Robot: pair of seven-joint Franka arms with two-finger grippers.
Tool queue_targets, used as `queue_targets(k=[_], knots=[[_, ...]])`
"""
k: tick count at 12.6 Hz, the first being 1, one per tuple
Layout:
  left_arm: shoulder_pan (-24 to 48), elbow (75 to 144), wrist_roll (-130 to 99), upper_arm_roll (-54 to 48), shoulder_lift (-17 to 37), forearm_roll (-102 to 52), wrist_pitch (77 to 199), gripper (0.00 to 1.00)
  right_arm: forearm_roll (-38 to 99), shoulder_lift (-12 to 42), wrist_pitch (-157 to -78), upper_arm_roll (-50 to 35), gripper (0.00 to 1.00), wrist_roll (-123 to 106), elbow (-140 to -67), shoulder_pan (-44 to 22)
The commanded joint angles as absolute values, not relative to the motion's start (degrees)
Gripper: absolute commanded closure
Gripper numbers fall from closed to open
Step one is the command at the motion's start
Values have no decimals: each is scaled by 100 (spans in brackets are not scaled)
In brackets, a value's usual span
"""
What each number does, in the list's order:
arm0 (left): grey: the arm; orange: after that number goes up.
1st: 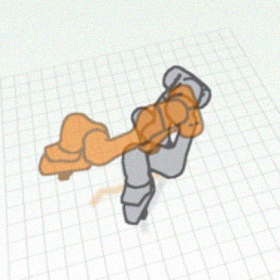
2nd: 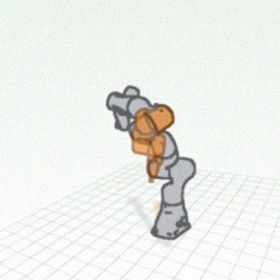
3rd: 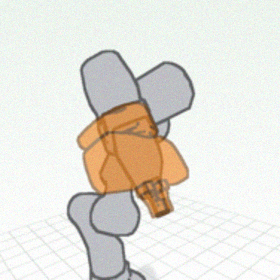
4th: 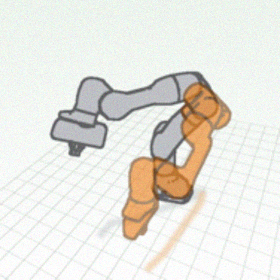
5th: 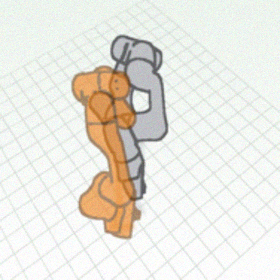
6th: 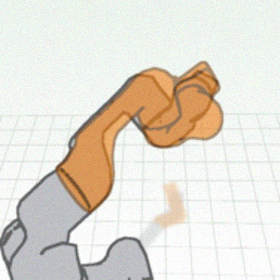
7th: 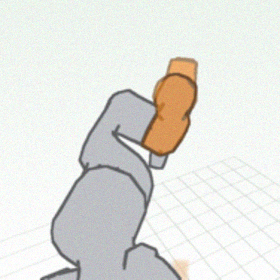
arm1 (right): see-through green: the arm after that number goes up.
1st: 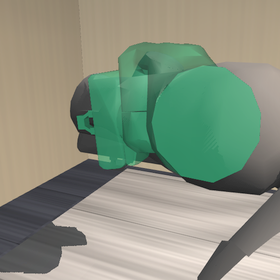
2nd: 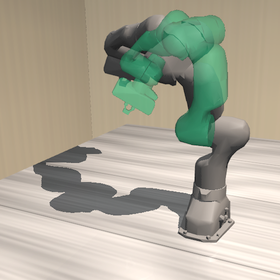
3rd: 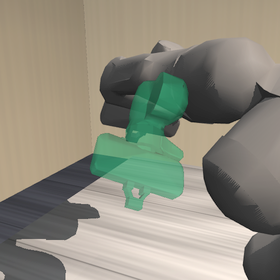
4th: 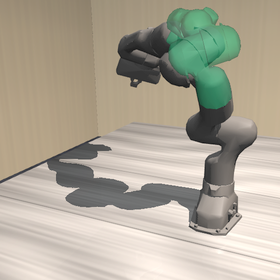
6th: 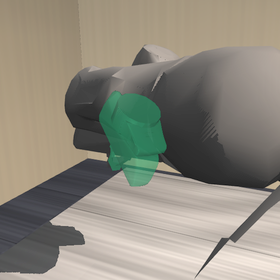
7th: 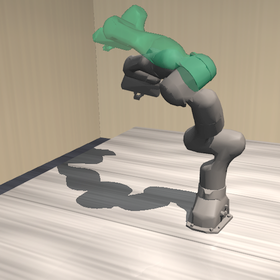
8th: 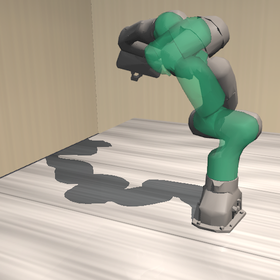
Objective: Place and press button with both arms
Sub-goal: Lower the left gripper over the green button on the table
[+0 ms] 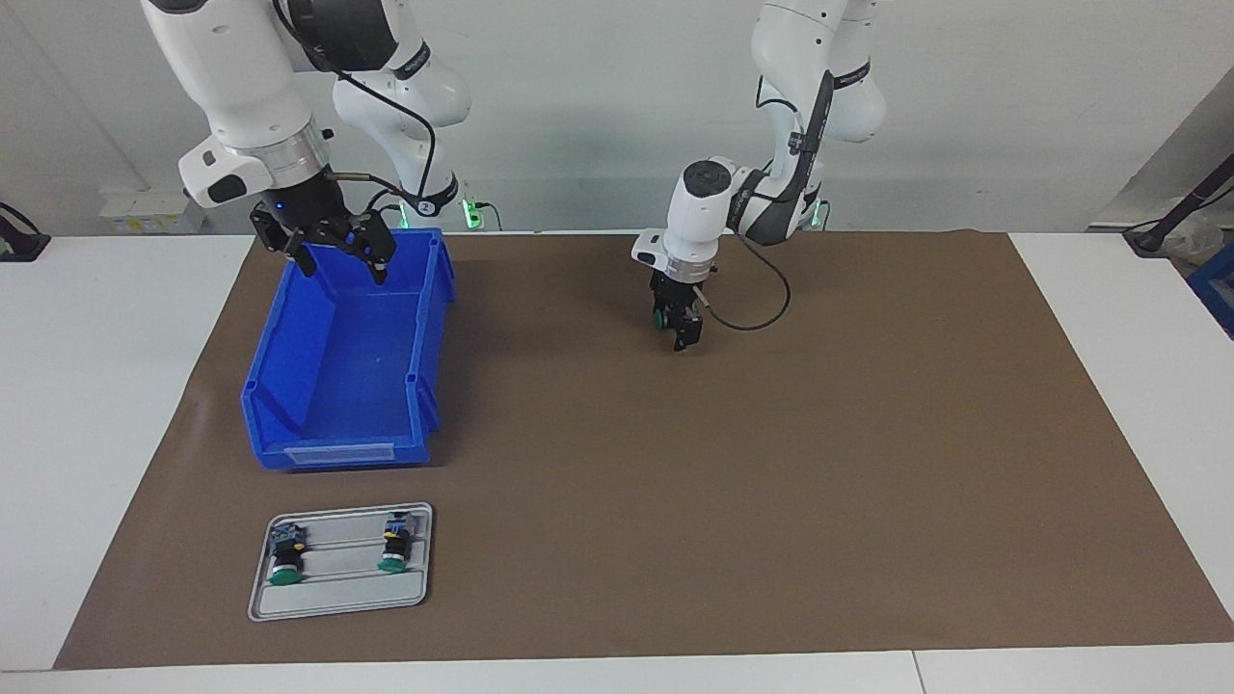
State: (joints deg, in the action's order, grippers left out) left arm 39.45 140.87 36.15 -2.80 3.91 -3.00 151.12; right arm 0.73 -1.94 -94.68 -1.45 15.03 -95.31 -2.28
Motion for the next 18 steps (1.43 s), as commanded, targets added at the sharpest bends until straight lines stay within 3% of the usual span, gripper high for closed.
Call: queue_targets(k=[1,7,9,11,15,18], knots=[[3946,14045,3964,-220,510,-334,15196,0,-35,-299,-9589,-193,0,1318,-9668,-114],[3955,14054,3762,-220,501,-334,15214,2,-26,-343,-9606,-202,0,1205,-9738,-132],[3946,14054,3735,-220,501,-343,15205,28,-26,-343,-9598,-193,0,819,-9738,-123],[3938,14045,3770,-211,510,-343,15231,44,-26,-343,-9598,-202,0,800,-9738,-132],[3815,14036,3823,-185,518,-343,15275,51,-26,-360,-9606,-193,0,791,-9782,-114],[3771,14001,3797,-185,519,-343,15267,64,-26,-360,-9615,-193,0,817,-9791,-123]])
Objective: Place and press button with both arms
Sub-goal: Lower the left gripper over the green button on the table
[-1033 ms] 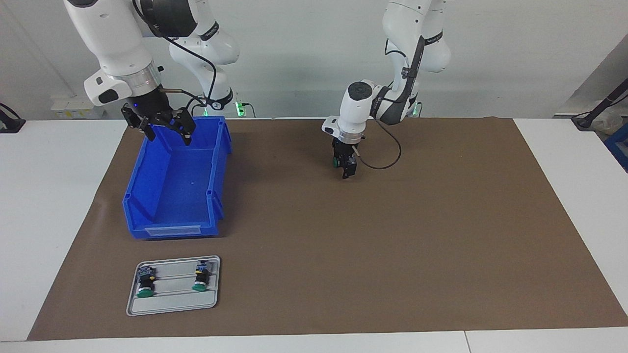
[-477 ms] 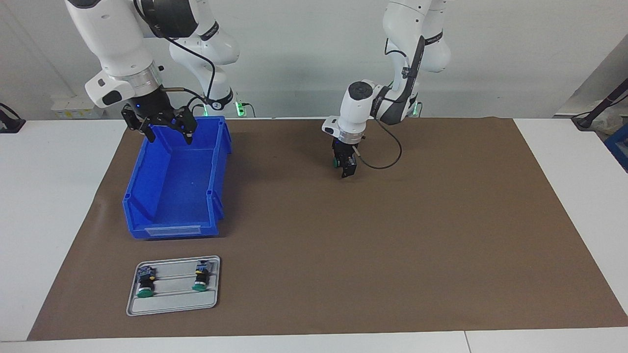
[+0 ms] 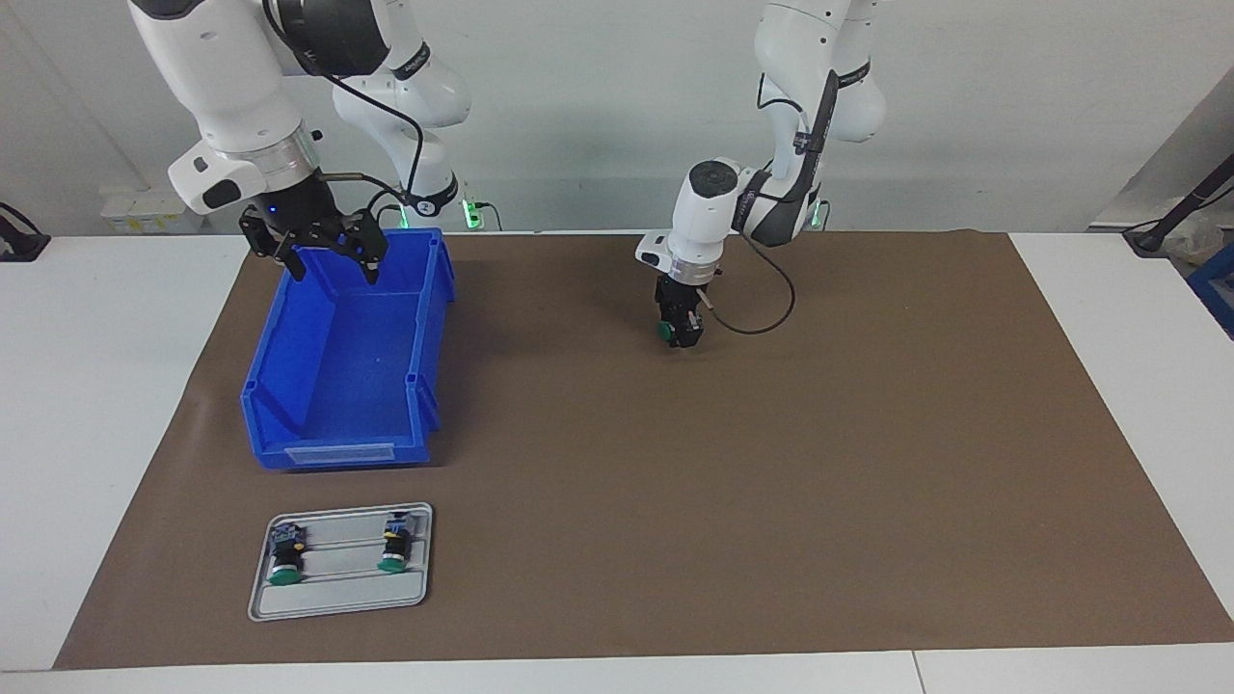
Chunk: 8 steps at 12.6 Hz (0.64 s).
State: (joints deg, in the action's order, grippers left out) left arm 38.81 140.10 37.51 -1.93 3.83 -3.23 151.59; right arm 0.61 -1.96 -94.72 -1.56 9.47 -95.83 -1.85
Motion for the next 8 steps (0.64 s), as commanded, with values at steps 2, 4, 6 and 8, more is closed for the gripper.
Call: queue_targets(k=[2,4,6,8], knots=[[3692,13949,3788,-185,527,-343,15258,69,-26,-360,-9615,-193,0,809,-9791,-123],[3604,13922,3814,-185,527,-343,15258,75,-26,-360,-9615,-193,0,809,-9791,-123],[3499,13861,3788,-185,527,-334,15258,79,-26,-360,-9615,-193,0,809,-9800,-114],[3323,13825,3771,-193,510,-343,15310,81,-26,-369,-9615,-193,0,809,-9800,-114]])
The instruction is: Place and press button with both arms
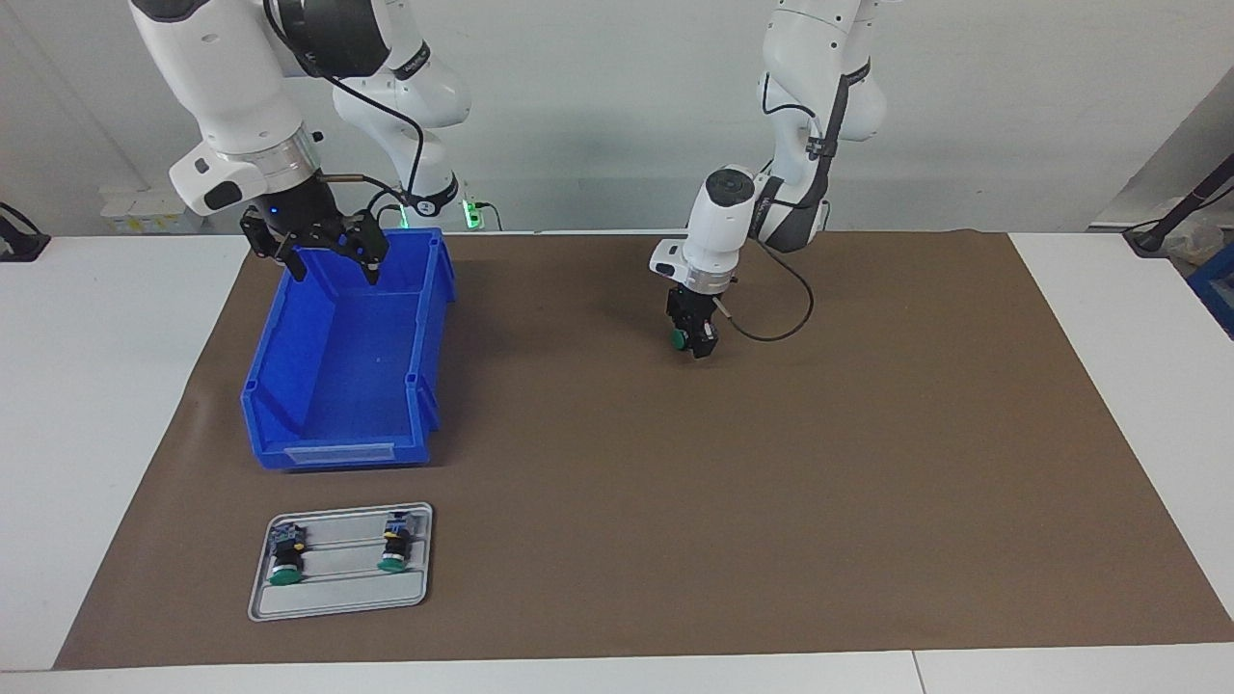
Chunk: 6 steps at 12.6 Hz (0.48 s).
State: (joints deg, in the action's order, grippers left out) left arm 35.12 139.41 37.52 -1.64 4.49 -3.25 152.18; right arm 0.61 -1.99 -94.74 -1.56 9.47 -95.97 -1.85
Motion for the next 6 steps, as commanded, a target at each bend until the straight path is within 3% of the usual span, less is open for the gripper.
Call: queue_targets(k=[1,6], knots=[[3235,13773,3762,-202,510,-351,15380,81,-26,-369,-9615,-193,0,809,-9809,-114],[2875,13737,3771,-211,632,-781,16117,82,-26,-369,-9615,-193,0,817,-9800,-114]])
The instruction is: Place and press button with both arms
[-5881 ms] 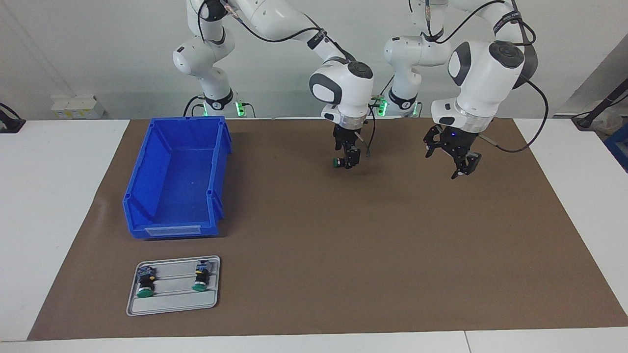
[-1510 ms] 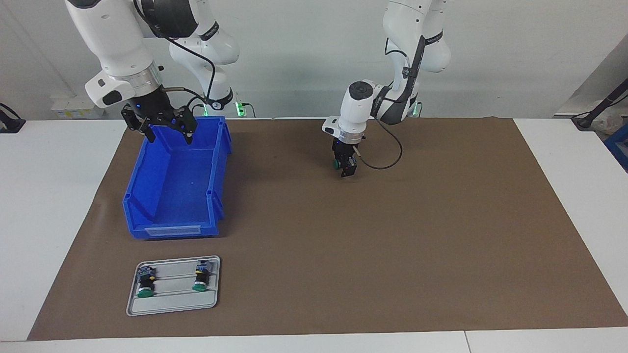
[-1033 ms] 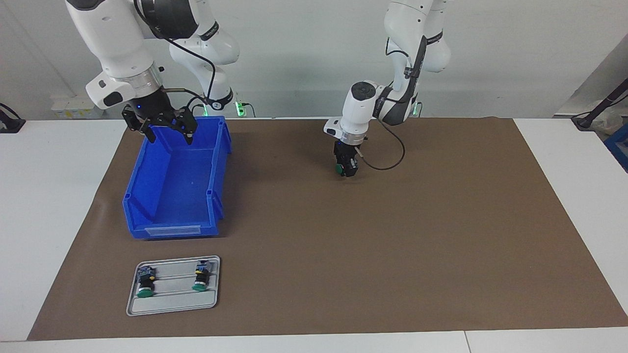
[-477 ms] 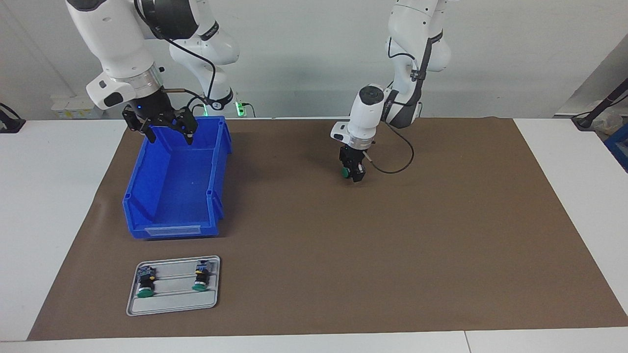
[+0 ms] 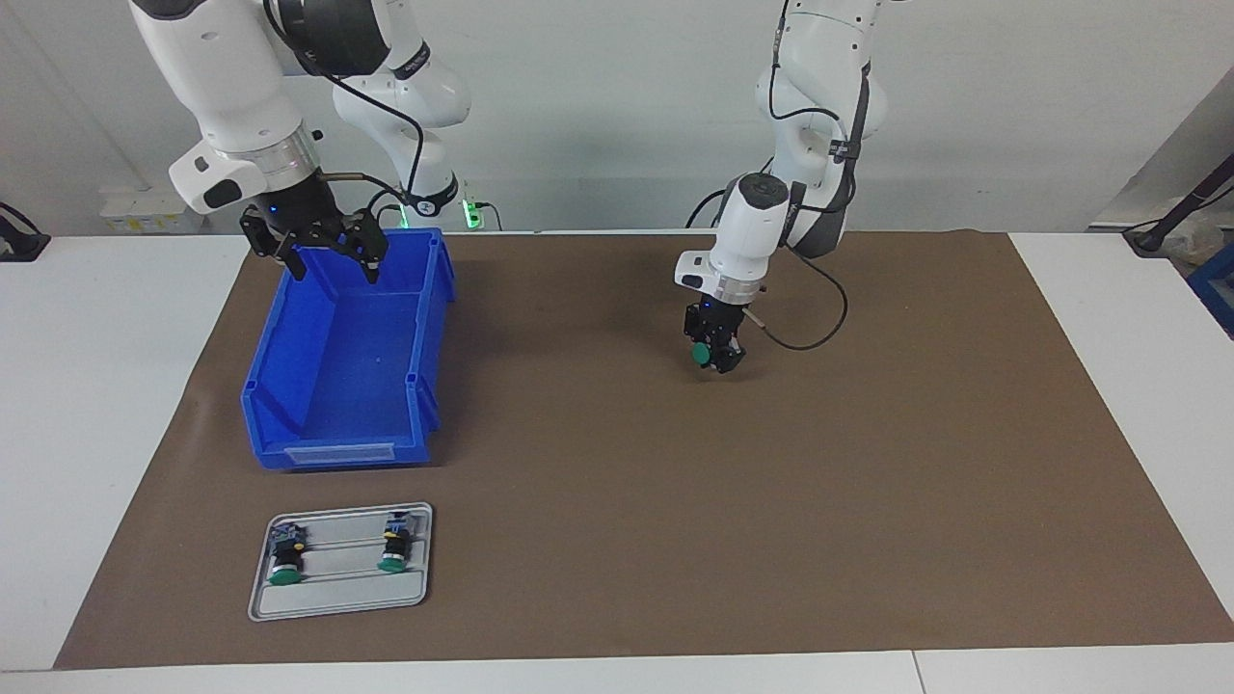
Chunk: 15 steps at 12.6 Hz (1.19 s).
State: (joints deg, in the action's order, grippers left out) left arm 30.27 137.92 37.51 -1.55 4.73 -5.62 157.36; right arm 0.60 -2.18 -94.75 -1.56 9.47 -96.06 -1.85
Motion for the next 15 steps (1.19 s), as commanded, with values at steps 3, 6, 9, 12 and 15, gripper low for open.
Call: queue_targets(k=[3,6,9,12,15], knots=[[2769,13720,3771,-220,729,-1010,16646,88,-26,-369,-9624,-193,0,826,-9800,-114],[2619,13492,3753,-237,835,-1177,16586,94,-26,-360,-9659,-193,0,844,-9809,-114],[2593,13063,3814,-229,844,-1195,15746,94,-26,-360,-9703,-193,0,853,-9809,-114],[2401,12403,4182,-211,853,-1195,14251,96,-26,-360,-9721,-185,0,861,-9809,-114],[2014,12305,4935,-237,853,-1797,13746,98,-35,-360,-9773,-185,0,861,-9809,-114]])
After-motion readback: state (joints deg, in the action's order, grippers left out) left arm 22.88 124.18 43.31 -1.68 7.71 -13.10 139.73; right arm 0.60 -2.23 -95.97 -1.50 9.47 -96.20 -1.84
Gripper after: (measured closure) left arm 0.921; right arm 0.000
